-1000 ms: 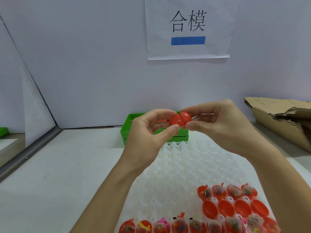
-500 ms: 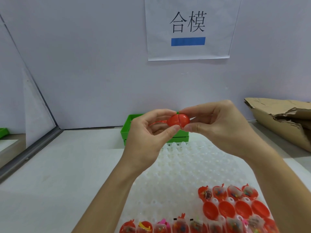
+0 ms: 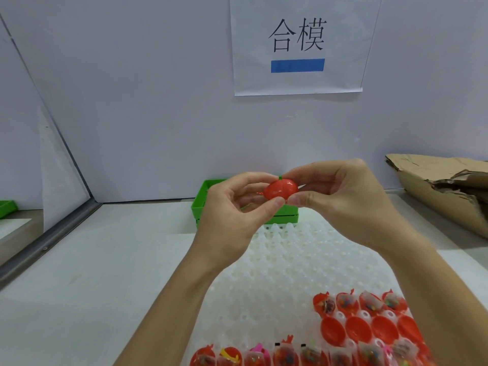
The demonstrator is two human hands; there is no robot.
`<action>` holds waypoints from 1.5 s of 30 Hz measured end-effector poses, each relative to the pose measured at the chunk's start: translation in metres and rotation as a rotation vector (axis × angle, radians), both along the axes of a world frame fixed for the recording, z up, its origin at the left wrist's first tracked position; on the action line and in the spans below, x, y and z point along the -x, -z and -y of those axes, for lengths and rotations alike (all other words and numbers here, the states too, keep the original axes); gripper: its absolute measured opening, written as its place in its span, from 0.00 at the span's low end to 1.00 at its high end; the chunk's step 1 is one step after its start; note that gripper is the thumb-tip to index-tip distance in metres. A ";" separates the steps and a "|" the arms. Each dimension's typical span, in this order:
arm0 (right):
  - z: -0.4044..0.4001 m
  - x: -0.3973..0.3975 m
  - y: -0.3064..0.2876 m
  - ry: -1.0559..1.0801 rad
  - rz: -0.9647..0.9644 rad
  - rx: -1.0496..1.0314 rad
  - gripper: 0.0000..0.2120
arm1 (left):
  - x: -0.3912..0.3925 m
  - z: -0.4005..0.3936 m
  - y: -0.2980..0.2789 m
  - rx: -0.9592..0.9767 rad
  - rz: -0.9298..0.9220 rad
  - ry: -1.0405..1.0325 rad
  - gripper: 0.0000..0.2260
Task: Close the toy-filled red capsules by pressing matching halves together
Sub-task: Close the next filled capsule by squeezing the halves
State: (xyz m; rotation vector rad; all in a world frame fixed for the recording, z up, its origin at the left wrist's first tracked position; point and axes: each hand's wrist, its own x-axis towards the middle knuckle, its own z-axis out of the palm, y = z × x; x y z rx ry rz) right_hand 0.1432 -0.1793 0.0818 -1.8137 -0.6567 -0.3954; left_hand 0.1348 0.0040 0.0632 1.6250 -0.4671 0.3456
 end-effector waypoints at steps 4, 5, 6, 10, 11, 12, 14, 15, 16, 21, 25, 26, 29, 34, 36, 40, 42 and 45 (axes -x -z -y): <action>0.001 -0.001 0.001 -0.002 -0.014 0.008 0.16 | 0.000 0.000 0.000 -0.003 -0.025 -0.017 0.12; 0.001 -0.002 0.002 -0.004 -0.021 0.014 0.16 | 0.000 -0.001 0.000 -0.004 -0.029 -0.016 0.13; 0.001 -0.002 0.002 -0.003 -0.027 0.021 0.15 | 0.000 -0.001 0.000 -0.009 -0.030 -0.017 0.13; -0.001 -0.002 0.002 0.011 -0.024 0.037 0.17 | -0.001 -0.002 -0.001 -0.040 -0.019 -0.058 0.14; -0.001 -0.002 0.002 0.017 -0.018 0.046 0.17 | -0.001 -0.001 -0.001 -0.051 -0.014 -0.073 0.14; -0.001 -0.002 0.002 0.025 -0.014 0.057 0.17 | -0.001 0.000 -0.001 -0.059 -0.008 -0.086 0.14; -0.002 -0.003 0.003 0.041 -0.017 0.055 0.16 | -0.001 0.002 -0.001 -0.055 -0.003 -0.103 0.13; -0.002 -0.004 0.004 0.045 -0.023 0.044 0.15 | -0.001 0.003 -0.001 -0.049 -0.003 -0.108 0.13; -0.003 -0.004 0.004 0.049 -0.028 0.034 0.15 | -0.001 0.003 -0.001 -0.045 -0.002 -0.113 0.13; -0.005 -0.002 0.003 0.047 -0.010 0.032 0.18 | 0.001 0.003 -0.002 -0.044 -0.003 -0.130 0.13; -0.007 -0.001 0.003 0.057 0.005 0.027 0.18 | 0.002 0.004 -0.003 -0.024 -0.003 -0.147 0.13; -0.008 -0.001 0.003 0.056 0.009 0.025 0.19 | 0.003 0.005 -0.003 -0.024 0.000 -0.158 0.12; -0.011 -0.001 0.004 0.059 0.019 0.035 0.19 | 0.003 0.006 -0.003 -0.042 0.016 -0.192 0.12; -0.011 -0.003 0.006 0.073 0.016 0.087 0.15 | 0.001 0.009 0.001 -0.082 0.038 -0.217 0.11; -0.011 -0.003 0.006 0.070 0.014 0.114 0.15 | 0.001 0.010 0.002 -0.106 0.048 -0.214 0.11; -0.010 -0.005 0.006 0.121 0.038 0.177 0.13 | 0.001 0.011 0.005 -0.143 0.069 -0.218 0.12; -0.011 -0.005 0.006 0.125 0.062 0.205 0.14 | 0.000 0.012 0.006 -0.163 0.078 -0.220 0.12; -0.012 -0.006 0.007 0.115 0.078 0.215 0.17 | 0.000 0.012 0.006 -0.179 0.085 -0.222 0.12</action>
